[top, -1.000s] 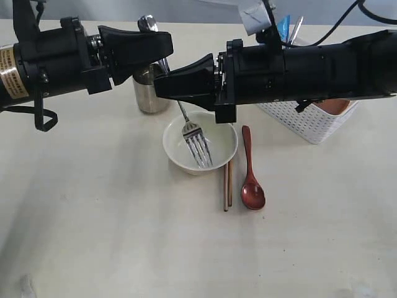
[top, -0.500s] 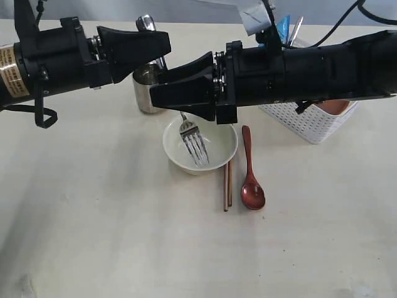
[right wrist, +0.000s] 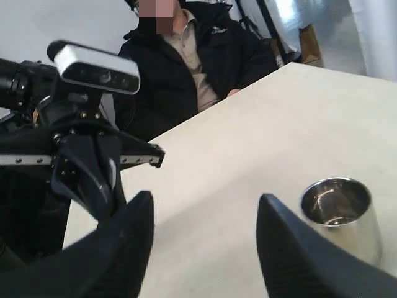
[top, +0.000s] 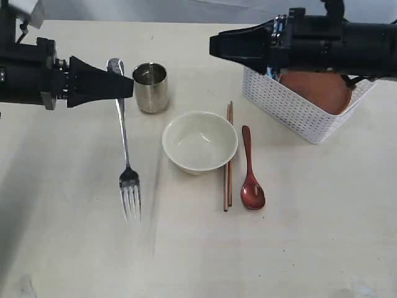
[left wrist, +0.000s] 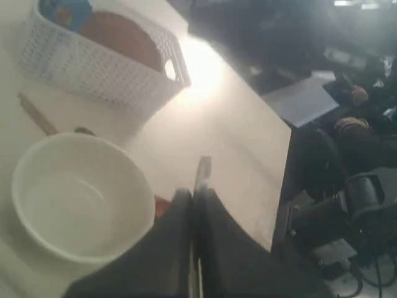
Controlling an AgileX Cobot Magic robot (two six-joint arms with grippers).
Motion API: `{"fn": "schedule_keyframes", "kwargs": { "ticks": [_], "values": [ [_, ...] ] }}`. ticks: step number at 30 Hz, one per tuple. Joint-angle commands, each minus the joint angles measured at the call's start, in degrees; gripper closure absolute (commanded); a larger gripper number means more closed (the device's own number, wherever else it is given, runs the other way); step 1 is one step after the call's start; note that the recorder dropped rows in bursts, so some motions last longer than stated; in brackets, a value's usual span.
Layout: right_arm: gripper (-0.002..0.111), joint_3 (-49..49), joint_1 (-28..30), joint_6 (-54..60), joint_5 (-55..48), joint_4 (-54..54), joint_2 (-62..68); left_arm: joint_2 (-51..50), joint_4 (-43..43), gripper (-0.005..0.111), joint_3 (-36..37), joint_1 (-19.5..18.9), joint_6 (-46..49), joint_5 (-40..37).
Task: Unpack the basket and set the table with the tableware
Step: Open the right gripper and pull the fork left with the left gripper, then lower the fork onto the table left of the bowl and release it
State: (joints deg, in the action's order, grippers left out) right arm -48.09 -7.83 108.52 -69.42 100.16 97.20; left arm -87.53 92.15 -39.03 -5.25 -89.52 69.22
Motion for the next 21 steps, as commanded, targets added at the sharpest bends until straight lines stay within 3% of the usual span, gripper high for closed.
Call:
{"fn": "schedule_keyframes", "kwargs": {
  "ticks": [1,3,10,21],
  "values": [
    [0.059,0.19,2.75,-3.24,-0.55,-0.22,-2.62,0.14,5.48,0.107,-1.48,-0.22,-6.74,-4.21],
    [0.059,0.19,3.08,-4.17,-0.55,-0.22,-3.74,-0.77,5.97,0.107,-1.35,-0.22,-7.76,-7.85],
    [0.059,0.19,3.08,-4.42,-0.55,-0.22,-7.18,-12.95,5.66,0.107,-1.35,-0.22,-2.31,-2.19],
    [0.059,0.19,3.08,-4.42,-0.55,-0.22,-7.43,-23.19,-2.72,0.107,-1.35,-0.22,6.05,-1.92]
  ]
}}
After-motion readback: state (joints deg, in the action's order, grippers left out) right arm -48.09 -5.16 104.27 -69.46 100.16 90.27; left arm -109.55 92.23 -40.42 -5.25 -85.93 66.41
